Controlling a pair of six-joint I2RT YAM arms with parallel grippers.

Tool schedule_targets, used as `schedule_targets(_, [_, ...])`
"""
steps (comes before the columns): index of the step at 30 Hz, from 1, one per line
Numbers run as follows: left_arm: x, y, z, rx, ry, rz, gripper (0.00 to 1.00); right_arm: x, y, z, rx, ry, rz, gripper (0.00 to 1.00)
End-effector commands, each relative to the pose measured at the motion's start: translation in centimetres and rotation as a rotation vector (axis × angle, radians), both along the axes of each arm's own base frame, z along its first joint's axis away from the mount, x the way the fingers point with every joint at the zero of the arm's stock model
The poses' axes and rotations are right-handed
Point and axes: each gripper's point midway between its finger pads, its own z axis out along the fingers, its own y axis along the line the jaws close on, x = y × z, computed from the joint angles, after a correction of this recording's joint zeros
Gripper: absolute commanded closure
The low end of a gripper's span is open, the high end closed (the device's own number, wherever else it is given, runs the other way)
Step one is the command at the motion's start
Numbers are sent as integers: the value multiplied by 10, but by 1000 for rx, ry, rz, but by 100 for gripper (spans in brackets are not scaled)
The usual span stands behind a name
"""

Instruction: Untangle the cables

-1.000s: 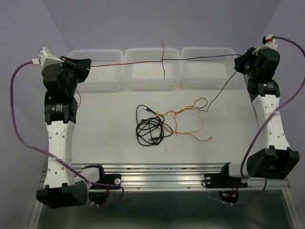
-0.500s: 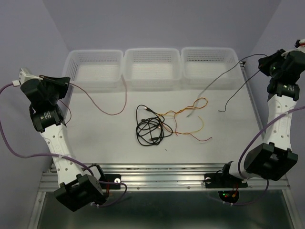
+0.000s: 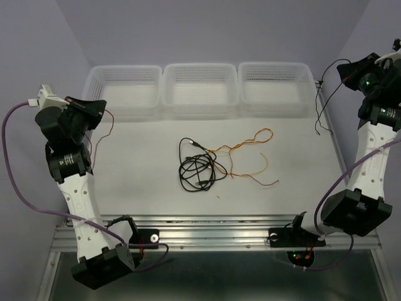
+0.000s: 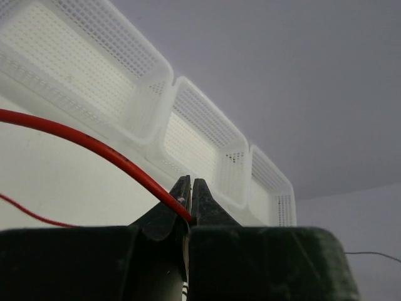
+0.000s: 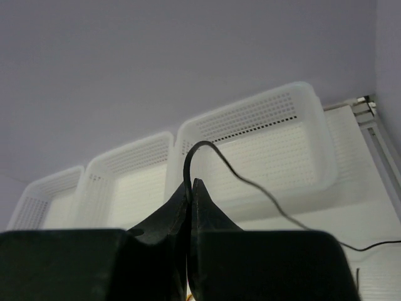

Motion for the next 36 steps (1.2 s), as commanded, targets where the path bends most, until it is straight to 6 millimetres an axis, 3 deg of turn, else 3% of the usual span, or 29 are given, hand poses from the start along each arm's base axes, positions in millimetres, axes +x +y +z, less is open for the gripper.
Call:
schedule_targets(1, [5,-41,9,71,-56,-111,100,-5,52,65,-113,-157,168,99])
schedule_targets(2, [7,-66,8,73,-55,-177,100,-5,60,73,-110,-181,202,99])
schedule_targets(6, [14,-94,1,87,-37,-227,100,6,69,104,-124,-241,228,99])
schedule_targets(7, [18,-96,-3,89,-26,-224,100,18,77,102,-118,-236,260,99])
schedule_targets(8, [18,-104,-5,90,-24,-245,100,15,89,122,-128,-288,300,99])
schedule_targets(11, [24,-109,-13,98,-11,-255,100,27,112,150,-132,-405,368,99])
schedule_targets(14, [30,-110,-19,103,1,-256,100,46,121,174,-106,-490,383,99])
schedule_targets(16, [31,-121,-24,106,6,-288,100,54,122,192,-104,-579,382,99])
schedule_targets(17, [32,-122,-26,106,8,-289,100,78,122,182,-79,-574,370,99])
schedule_targets(18, [33,-123,-26,108,5,-292,100,89,121,182,-80,-585,343,99])
schedule_targets(19, [35,-126,-28,111,4,-300,100,88,121,201,-100,-630,311,99])
schedule_targets(20, [35,-127,-29,111,4,-302,100,98,116,203,-116,-646,259,99])
schedule_targets(21, [36,-128,-30,114,5,-306,100,122,114,188,-103,-624,239,99])
schedule_targets(22, [38,-128,-31,115,6,-307,100,124,115,195,-103,-659,221,99])
schedule_targets(28, [40,-134,-39,130,13,-329,100,173,81,158,-75,-645,25,99])
schedule_targets(31, [41,-134,-43,137,16,-328,100,197,76,131,-67,-608,13,99])
schedule_targets(35, [44,-137,-49,137,26,-337,100,230,83,81,-79,-517,-26,99])
schedule_targets(36, [44,-137,-49,138,27,-339,100,242,82,60,-69,-479,-60,99])
